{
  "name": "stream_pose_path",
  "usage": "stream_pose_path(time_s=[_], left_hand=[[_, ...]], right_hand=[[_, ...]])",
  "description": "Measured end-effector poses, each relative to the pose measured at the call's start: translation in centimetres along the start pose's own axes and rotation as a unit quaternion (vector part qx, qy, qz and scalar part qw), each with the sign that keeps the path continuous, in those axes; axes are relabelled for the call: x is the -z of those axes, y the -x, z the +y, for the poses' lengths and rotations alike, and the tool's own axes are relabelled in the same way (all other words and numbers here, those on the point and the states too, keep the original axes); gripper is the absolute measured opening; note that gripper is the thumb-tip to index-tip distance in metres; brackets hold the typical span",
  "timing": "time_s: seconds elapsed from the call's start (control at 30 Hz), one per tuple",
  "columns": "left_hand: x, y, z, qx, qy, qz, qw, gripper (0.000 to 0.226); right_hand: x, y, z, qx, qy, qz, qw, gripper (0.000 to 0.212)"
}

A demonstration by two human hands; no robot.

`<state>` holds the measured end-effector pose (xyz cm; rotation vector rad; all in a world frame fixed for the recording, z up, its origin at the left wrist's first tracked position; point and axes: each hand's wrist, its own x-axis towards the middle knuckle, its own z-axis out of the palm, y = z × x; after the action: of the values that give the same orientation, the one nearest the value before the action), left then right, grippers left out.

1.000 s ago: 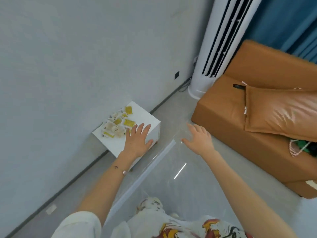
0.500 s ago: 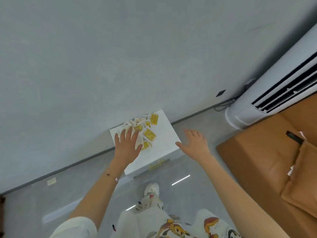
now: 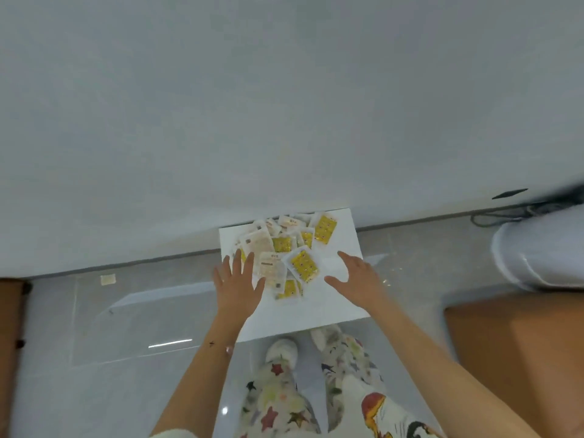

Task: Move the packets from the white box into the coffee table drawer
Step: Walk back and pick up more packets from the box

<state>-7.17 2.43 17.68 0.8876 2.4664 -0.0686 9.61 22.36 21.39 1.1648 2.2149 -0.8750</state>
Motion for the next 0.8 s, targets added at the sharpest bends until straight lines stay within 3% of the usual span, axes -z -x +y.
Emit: stream_pose_path(time_s=[0.2,0.4,0.57,0.67,0.73,0.8], left_hand=[[-11.4,-7.3,0.4,0.119,0.166,-0.002,0.979,0.081],[-18.7,-11.2,0.5,0.185,0.266,0.114,0.939,0.096],[-18.9,-12.4,1.1,0.271,0.378,0.164,0.870,0.107],[-19.3,-12.6,0.7,0.307,0.476,0.167,0.807,0.094],[-19.3,-12.5,0.2,0.320,0.546,0.169,0.756,0.069],[-18.9,-12.2,-0.1,0.333,0.569,0.164,0.734,0.050]], right_hand=[[-7.7,-12.8,1.0,0.024,-0.054,-0.009,0.998,0.068],[-14.3,-19.8,2.5,-0.002,-0.243,0.051,0.969,0.078],[-16.5,-20.6,2.0,-0.056,-0.336,0.074,0.937,0.076],[-16.5,-20.7,2.2,-0.092,-0.363,0.069,0.924,0.062],[-16.3,-20.7,2.1,-0.107,-0.367,0.052,0.923,0.045],[-16.2,-20.8,2.1,-0.105,-0.343,0.043,0.932,0.023]])
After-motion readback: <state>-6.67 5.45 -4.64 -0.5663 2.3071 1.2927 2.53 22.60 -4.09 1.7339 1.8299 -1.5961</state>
